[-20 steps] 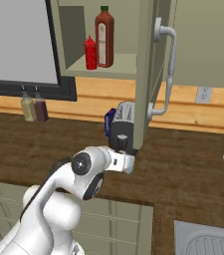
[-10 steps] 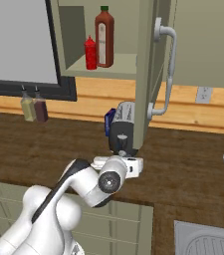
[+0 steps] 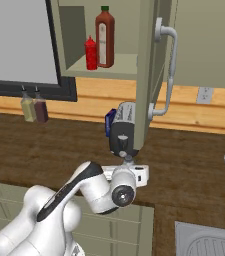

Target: Put the shaker and condiment bottle from the counter next to their counterparts in the cabinet.

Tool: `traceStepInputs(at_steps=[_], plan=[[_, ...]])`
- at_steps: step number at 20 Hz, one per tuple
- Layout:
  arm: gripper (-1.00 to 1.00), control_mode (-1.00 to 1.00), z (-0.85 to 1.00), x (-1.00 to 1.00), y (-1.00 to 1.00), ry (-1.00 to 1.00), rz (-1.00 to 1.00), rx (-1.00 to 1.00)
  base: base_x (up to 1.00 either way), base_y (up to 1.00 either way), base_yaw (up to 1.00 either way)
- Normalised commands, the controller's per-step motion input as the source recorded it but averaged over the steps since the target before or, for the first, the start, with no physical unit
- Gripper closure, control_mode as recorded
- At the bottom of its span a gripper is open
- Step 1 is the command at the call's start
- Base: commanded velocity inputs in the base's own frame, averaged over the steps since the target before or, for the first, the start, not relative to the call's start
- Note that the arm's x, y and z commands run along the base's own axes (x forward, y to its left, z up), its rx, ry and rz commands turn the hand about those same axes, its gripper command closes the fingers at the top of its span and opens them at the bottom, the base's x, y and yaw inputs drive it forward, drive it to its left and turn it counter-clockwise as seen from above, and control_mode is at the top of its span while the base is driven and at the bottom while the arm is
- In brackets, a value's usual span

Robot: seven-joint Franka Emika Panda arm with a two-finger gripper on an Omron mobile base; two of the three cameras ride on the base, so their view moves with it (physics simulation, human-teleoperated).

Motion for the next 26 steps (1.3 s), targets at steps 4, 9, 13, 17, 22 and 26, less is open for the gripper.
traceStepInputs(at_steps=[4, 9, 13, 17, 22, 26], plan=[[-1.00, -1.00, -0.14, 0.00, -0.03, -0.08, 0.01, 0.00, 0.00, 0.00, 0.00], [-1.00, -1.00, -0.07, 0.03, -0.01, -0.18, 0.08, 0.00, 0.00, 0.00, 0.00], [-1.00, -1.00, -0.32, 0.10, 0.00, -0.16, 0.17, 0.00, 0.00, 0.00, 0.00], [-1.00, -1.00, -0.14, 0.16, -0.02, -0.07, 0.17, 0.00, 0.00, 0.00, 0.00], [-1.00, -1.00, 0.00, 0.25, -0.18, -0.03, 0.11, 0.00, 0.00, 0.00, 0.00], [-1.00, -1.00, -0.23, 0.34, -0.24, 0.00, 0.04, 0.00, 0.00, 0.00, 0.00]])
